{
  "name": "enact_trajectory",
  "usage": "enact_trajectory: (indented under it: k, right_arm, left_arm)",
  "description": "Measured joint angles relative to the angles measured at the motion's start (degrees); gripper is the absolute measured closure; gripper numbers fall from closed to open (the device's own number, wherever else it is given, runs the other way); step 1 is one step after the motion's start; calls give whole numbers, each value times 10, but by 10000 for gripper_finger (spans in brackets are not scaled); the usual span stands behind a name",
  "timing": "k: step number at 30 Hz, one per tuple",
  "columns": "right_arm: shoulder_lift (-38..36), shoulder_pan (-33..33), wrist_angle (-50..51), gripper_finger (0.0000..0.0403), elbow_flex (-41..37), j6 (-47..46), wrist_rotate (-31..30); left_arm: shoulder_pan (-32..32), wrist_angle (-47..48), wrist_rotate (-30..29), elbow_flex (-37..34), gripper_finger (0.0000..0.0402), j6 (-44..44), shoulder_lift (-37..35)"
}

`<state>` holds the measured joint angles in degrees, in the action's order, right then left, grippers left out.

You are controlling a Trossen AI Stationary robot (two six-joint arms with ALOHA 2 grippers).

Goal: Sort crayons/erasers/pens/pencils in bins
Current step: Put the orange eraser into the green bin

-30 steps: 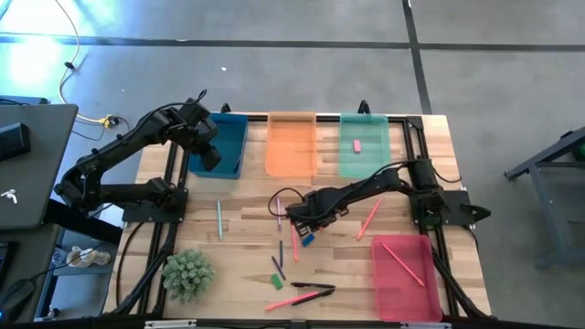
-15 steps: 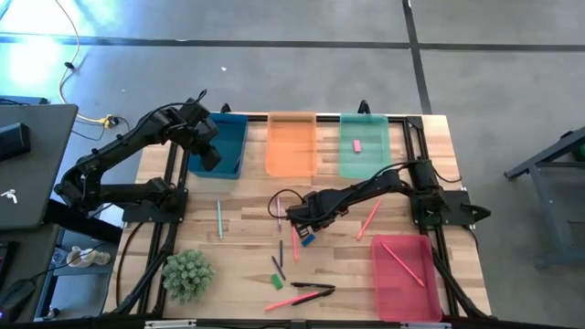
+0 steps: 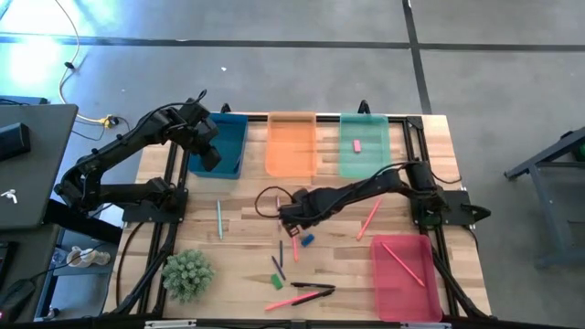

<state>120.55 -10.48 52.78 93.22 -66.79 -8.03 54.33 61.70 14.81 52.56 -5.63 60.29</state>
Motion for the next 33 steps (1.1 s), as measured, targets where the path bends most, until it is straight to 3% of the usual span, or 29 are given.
enact_trajectory:
  k: [18, 27, 33]
  right_arm:
    - [-10, 55, 151, 350, 106, 138, -83]
    - [-94, 101, 166, 350, 43, 191, -112]
    - [-192, 136, 141, 350, -65, 190, -130]
  left_arm:
    - [0, 0, 0, 0, 271, 0, 0]
    - [0, -1, 0, 0, 271, 9, 0]
    - [0, -1, 0, 0, 271, 17, 0]
